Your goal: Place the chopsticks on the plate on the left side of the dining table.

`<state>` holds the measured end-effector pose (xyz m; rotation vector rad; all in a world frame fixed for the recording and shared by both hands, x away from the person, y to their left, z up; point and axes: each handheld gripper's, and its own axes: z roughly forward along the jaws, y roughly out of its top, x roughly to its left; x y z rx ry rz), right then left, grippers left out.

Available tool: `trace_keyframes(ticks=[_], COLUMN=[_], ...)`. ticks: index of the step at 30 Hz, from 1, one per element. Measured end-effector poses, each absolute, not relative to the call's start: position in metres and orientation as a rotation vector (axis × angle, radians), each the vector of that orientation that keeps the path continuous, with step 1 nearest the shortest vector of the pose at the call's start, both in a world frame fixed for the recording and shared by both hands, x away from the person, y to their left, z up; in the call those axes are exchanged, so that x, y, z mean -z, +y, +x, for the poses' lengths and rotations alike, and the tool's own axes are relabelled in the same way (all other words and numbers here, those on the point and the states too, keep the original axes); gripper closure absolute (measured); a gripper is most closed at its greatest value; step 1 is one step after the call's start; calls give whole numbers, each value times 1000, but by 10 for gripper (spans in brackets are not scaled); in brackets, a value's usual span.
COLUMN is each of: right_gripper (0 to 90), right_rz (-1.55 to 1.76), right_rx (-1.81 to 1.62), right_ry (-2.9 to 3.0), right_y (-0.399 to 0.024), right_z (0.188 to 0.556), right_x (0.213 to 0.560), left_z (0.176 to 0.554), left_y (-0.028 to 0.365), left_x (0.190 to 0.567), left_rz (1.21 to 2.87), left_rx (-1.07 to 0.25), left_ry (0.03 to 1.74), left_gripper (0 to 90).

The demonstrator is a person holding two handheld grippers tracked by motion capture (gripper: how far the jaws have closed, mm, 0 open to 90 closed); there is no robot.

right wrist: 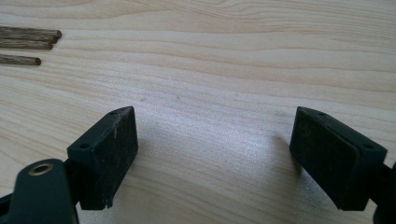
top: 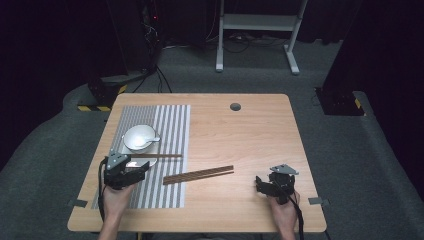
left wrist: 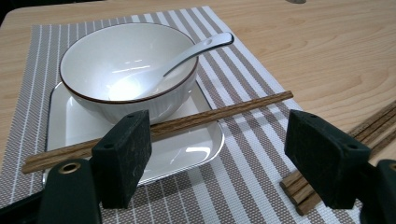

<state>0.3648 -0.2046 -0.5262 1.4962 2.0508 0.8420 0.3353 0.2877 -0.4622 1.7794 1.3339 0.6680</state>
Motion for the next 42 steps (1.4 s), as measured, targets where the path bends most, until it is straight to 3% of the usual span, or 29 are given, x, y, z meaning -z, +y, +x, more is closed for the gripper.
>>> trace_keyframes(ticks=[42], right_gripper=[149], right_rz=[1496], right_rx=[-842], right_ry=[2051], right_y=[-205], right_z=[365], right_x=[526], left_z=[325], left_y=[254], left_x=[477], left_rz=[1847], left_rx=[-572], left_ry=[1227], left_gripper=[233])
